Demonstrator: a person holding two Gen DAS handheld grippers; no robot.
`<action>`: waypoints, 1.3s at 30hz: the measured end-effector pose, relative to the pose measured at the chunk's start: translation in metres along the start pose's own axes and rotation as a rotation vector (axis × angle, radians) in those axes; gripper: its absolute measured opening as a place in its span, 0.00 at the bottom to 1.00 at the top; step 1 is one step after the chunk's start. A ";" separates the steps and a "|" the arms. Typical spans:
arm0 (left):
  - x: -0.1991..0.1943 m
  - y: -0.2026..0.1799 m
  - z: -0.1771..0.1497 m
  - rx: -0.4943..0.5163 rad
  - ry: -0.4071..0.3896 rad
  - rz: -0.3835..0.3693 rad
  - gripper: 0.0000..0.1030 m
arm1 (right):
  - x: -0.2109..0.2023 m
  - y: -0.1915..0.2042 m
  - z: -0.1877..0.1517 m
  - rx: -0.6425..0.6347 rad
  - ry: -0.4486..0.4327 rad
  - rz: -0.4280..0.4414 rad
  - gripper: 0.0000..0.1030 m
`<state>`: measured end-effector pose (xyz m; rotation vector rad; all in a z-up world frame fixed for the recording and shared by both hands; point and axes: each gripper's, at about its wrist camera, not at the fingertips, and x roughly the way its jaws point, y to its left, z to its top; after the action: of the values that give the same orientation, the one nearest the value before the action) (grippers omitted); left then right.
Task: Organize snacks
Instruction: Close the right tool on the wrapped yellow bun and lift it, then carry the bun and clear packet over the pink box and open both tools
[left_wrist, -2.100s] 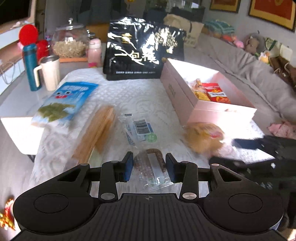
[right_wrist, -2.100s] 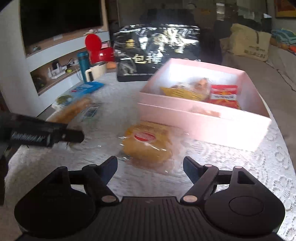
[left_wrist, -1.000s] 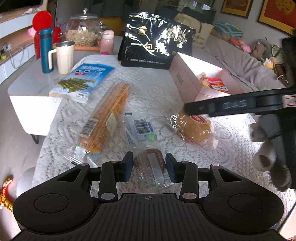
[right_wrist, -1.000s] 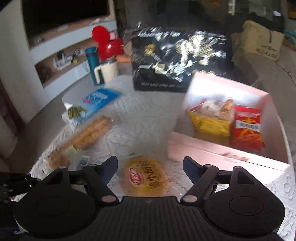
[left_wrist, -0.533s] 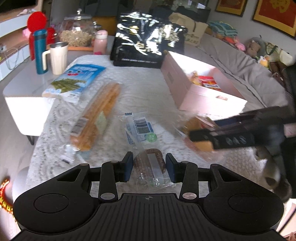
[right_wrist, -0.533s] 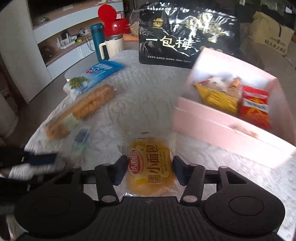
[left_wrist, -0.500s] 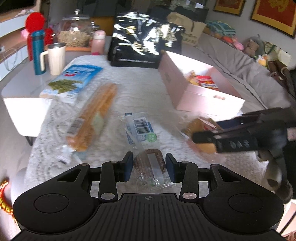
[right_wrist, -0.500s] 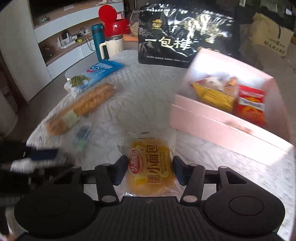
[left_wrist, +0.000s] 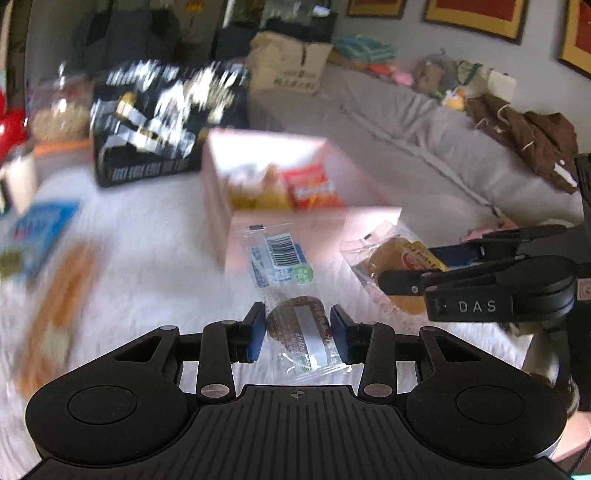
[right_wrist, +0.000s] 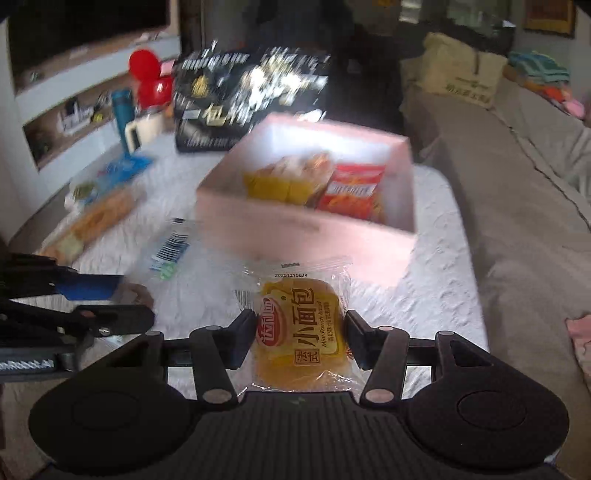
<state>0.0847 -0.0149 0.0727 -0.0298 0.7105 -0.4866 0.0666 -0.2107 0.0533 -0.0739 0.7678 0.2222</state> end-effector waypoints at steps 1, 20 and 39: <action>-0.001 -0.003 0.011 0.018 -0.026 0.008 0.42 | -0.005 -0.004 0.006 0.011 -0.024 -0.002 0.51; 0.081 0.011 0.124 0.095 -0.060 0.055 0.42 | 0.031 -0.048 0.174 0.067 -0.153 -0.072 0.51; 0.118 0.014 0.120 0.112 -0.005 0.062 0.42 | 0.092 -0.059 0.170 0.097 -0.063 -0.111 0.59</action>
<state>0.2434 -0.0705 0.0889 0.0956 0.6766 -0.4658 0.2593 -0.2273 0.1106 -0.0175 0.7081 0.0812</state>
